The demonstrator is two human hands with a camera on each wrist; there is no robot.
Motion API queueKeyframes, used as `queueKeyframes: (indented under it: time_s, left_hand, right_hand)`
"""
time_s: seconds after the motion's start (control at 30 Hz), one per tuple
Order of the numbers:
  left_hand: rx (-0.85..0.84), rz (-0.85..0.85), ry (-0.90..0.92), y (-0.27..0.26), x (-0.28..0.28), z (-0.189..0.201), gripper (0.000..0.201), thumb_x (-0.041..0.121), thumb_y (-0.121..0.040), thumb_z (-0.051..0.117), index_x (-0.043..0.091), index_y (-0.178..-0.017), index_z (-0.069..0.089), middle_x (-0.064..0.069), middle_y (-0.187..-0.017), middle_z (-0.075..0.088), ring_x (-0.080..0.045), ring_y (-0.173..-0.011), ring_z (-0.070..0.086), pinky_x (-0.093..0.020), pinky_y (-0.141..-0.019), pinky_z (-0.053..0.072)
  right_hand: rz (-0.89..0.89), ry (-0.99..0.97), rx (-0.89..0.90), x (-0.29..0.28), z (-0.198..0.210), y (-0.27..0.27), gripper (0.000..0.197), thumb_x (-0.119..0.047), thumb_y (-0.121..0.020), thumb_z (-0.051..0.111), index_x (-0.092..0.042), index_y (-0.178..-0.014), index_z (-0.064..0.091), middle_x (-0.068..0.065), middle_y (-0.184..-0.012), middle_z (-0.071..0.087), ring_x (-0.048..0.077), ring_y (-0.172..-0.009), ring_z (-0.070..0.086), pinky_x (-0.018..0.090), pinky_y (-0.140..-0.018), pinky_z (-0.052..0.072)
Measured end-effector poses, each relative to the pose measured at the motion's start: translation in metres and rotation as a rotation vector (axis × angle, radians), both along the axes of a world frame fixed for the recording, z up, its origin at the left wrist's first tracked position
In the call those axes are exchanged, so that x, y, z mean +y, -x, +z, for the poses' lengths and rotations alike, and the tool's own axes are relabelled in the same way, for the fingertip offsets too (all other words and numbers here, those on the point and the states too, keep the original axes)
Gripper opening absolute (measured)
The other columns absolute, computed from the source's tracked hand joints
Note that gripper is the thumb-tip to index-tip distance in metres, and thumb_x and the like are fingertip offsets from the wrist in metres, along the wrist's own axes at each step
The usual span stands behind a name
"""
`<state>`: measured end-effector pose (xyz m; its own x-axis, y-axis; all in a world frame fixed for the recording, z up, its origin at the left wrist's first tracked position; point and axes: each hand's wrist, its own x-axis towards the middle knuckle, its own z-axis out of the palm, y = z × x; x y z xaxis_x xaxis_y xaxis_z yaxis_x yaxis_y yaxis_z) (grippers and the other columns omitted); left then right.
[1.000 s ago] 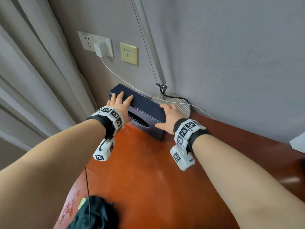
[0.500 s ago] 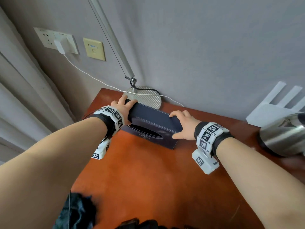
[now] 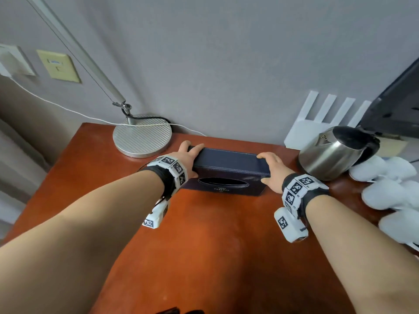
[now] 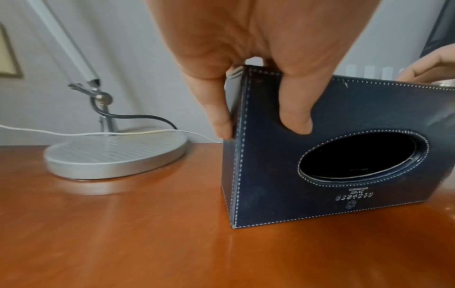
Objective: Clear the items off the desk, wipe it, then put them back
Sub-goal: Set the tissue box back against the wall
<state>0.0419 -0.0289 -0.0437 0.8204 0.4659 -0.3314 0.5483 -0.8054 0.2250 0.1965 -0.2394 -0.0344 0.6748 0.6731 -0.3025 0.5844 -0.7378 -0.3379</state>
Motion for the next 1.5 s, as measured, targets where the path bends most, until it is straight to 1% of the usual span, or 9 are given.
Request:
queueKeyframes:
  time_s: [0.17, 0.43, 0.6, 0.73, 0.87, 1.0, 1.13, 1.3, 1.5]
  left_hand:
    - [-0.002, 0.011, 0.029, -0.046, -0.033, -0.003, 0.090, 0.031, -0.085, 0.065, 0.035, -0.150, 0.003, -0.001, -0.152, 0.006, -0.032, -0.102, 0.058, -0.031, -0.081, 0.044]
    - [-0.017, 0.016, 0.055, -0.103, -0.036, -0.002, 0.088, 0.029, -0.085, 0.066, 0.028, -0.151, 0.008, -0.004, -0.155, 0.005, -0.033, -0.128, 0.044, -0.036, -0.106, 0.038]
    - [-0.098, 0.101, 0.074, -0.122, -0.019, -0.004, 0.073, 0.027, -0.088, 0.063, 0.022, -0.149, 0.023, -0.005, -0.156, 0.008, -0.031, -0.139, 0.029, -0.041, -0.113, 0.029]
    - [-0.160, 0.147, 0.040, -0.136, -0.010, -0.010, 0.061, 0.028, -0.091, 0.059, 0.016, -0.144, 0.031, -0.006, -0.150, 0.022, -0.033, -0.126, 0.046, -0.039, -0.106, 0.036]
    - [-0.152, 0.182, 0.028, -0.147, -0.006, -0.020, 0.074, 0.029, -0.088, 0.063, 0.022, -0.148, 0.020, -0.004, -0.153, 0.014, -0.035, -0.120, 0.051, -0.039, -0.099, 0.042]
    - [-0.150, 0.216, 0.078, -0.155, -0.004, -0.030, 0.076, 0.030, -0.087, 0.065, 0.026, -0.148, 0.021, -0.003, -0.157, 0.002, -0.033, -0.128, 0.045, -0.038, -0.103, 0.039]
    - [-0.123, 0.168, 0.079, -0.153, -0.005, -0.042, 0.058, 0.036, -0.093, 0.054, 0.027, -0.145, 0.031, 0.002, -0.157, 0.008, -0.029, -0.130, 0.043, -0.034, -0.105, 0.036]
    - [-0.047, 0.123, 0.053, -0.150, -0.003, -0.041, 0.061, 0.043, -0.094, 0.048, 0.031, -0.149, 0.022, 0.004, -0.158, 0.003, -0.024, -0.138, 0.034, -0.036, -0.108, 0.036]
    - [0.025, 0.084, 0.051, -0.143, -0.011, -0.036, 0.069, 0.046, -0.093, 0.049, 0.028, -0.150, 0.017, 0.001, -0.159, 0.000, -0.022, -0.143, 0.024, -0.036, -0.112, 0.029]
  right_hand:
    - [-0.103, -0.032, -0.001, -0.029, -0.006, -0.035, 0.063, 0.002, -0.090, 0.052, -0.025, -0.143, 0.029, -0.003, -0.159, 0.001, 0.029, -0.125, 0.049, 0.031, -0.099, 0.041]
    - [-0.149, -0.151, 0.053, -0.040, -0.015, -0.085, 0.063, 0.002, -0.093, 0.046, -0.030, -0.145, 0.028, -0.002, -0.159, -0.002, 0.017, -0.140, 0.029, 0.011, -0.092, 0.022]
    - [-0.170, -0.162, 0.030, -0.021, -0.015, -0.108, 0.056, -0.004, -0.097, 0.041, -0.027, -0.146, 0.028, 0.005, -0.157, 0.005, 0.023, -0.137, 0.032, 0.022, -0.105, 0.029]
    - [-0.218, -0.156, 0.027, -0.007, -0.020, -0.125, 0.055, -0.011, -0.097, 0.042, -0.028, -0.146, 0.023, 0.011, -0.150, 0.019, 0.029, -0.105, 0.053, 0.030, -0.089, 0.040]
    - [-0.259, -0.148, 0.084, 0.002, -0.032, -0.129, 0.075, -0.010, -0.094, 0.050, -0.031, -0.150, 0.005, 0.010, -0.155, 0.012, 0.029, -0.125, 0.047, 0.034, -0.102, 0.037]
    - [-0.245, -0.106, 0.096, 0.011, -0.042, -0.137, 0.066, -0.009, -0.097, 0.045, -0.024, -0.150, 0.010, 0.008, -0.158, 0.006, 0.025, -0.138, 0.033, 0.029, -0.110, 0.027]
    - [-0.216, -0.030, 0.101, 0.015, -0.048, -0.144, 0.053, -0.008, -0.099, 0.040, -0.021, -0.148, 0.025, 0.008, -0.158, 0.007, 0.022, -0.140, 0.030, 0.024, -0.108, 0.027]
    - [-0.180, 0.041, 0.121, 0.016, -0.045, -0.143, 0.056, -0.006, -0.099, 0.037, -0.024, -0.150, 0.018, 0.008, -0.159, -0.001, 0.020, -0.143, 0.023, 0.017, -0.102, 0.027]
    - [-0.163, 0.188, 0.090, 0.016, -0.044, -0.132, 0.057, -0.032, -0.100, 0.036, -0.036, -0.149, 0.008, 0.008, -0.158, -0.010, 0.032, -0.141, 0.026, 0.038, -0.110, 0.034]
